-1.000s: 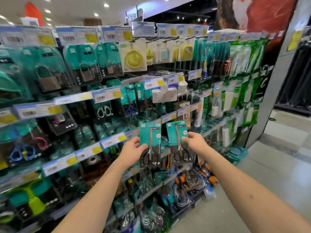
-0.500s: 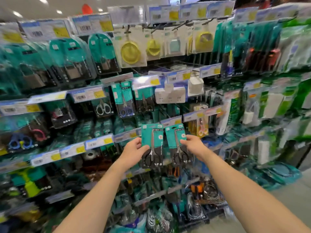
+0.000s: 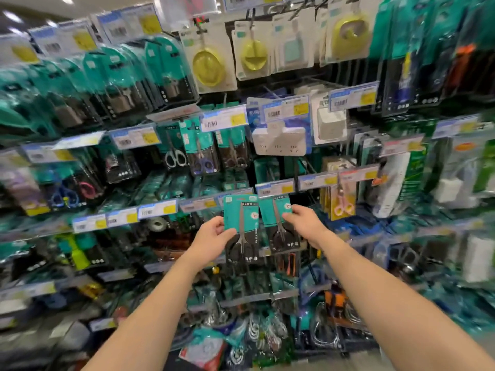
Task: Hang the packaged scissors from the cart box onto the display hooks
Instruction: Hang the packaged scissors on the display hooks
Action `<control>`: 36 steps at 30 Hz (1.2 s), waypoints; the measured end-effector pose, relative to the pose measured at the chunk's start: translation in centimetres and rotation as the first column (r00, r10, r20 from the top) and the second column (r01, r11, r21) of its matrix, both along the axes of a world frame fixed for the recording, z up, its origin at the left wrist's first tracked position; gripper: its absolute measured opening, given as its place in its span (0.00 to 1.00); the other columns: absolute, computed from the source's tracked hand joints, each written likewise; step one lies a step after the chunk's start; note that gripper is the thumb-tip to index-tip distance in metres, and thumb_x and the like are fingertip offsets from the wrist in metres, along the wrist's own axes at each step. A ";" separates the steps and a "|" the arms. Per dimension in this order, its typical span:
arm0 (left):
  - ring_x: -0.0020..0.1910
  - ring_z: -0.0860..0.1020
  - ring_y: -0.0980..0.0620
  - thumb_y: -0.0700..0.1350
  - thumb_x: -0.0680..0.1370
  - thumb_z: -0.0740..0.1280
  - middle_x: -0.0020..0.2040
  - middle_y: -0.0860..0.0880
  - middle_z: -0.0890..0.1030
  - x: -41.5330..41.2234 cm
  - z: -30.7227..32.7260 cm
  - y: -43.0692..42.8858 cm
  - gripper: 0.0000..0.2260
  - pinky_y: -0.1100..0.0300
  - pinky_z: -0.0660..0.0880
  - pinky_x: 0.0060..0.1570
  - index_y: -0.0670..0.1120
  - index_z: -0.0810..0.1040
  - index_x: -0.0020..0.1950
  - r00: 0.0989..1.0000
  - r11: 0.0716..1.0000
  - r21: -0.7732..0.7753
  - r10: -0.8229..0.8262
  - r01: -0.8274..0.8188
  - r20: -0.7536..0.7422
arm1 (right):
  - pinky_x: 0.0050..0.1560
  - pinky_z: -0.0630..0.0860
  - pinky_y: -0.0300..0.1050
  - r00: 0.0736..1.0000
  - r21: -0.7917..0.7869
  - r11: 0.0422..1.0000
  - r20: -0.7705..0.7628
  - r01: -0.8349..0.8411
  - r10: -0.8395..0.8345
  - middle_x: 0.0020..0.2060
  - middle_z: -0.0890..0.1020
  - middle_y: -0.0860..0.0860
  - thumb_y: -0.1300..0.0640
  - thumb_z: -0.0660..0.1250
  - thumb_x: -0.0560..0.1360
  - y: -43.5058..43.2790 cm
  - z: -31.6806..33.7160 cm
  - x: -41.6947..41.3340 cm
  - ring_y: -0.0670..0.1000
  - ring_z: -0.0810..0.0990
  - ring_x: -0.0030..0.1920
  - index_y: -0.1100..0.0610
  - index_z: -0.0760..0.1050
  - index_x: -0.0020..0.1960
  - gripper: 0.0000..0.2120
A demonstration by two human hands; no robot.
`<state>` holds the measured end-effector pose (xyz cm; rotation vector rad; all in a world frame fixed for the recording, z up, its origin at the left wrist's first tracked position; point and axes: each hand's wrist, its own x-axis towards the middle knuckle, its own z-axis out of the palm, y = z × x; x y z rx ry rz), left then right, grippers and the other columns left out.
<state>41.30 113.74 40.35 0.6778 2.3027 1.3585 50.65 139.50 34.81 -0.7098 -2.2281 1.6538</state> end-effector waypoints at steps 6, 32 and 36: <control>0.56 0.83 0.55 0.41 0.82 0.68 0.59 0.51 0.85 -0.2 -0.7 0.7 0.08 0.51 0.80 0.62 0.46 0.78 0.61 1.000 0.999 0.022 -0.028 0.028 -0.006 | 0.52 0.76 0.49 0.997 -0.042 0.999 -0.072 -0.016 0.013 0.55 0.84 0.61 0.56 0.67 0.81 -0.3 0.7 -0.3 0.55 0.82 0.52 0.58 0.81 0.56 0.08; 0.57 0.84 0.55 0.41 0.82 0.67 0.59 0.50 0.85 -0.3 -3.6 1.2 0.08 0.52 0.81 0.59 0.47 0.78 0.61 0.999 0.998 0.056 -0.038 0.036 0.037 | 0.63 0.79 0.47 0.983 -0.103 0.994 -0.180 -0.036 0.017 0.57 0.85 0.52 0.61 0.65 0.82 0.2 0.5 -0.7 0.50 0.83 0.58 0.59 0.80 0.62 0.11; 0.58 0.83 0.56 0.42 0.83 0.67 0.59 0.51 0.84 -0.1 -3.7 1.3 0.07 0.53 0.81 0.58 0.48 0.78 0.60 0.999 0.998 0.040 -0.040 0.039 0.020 | 0.61 0.79 0.46 0.980 -0.104 0.994 -0.197 -0.023 0.002 0.56 0.85 0.52 0.60 0.66 0.82 -0.1 0.9 -0.8 0.50 0.84 0.57 0.58 0.81 0.62 0.10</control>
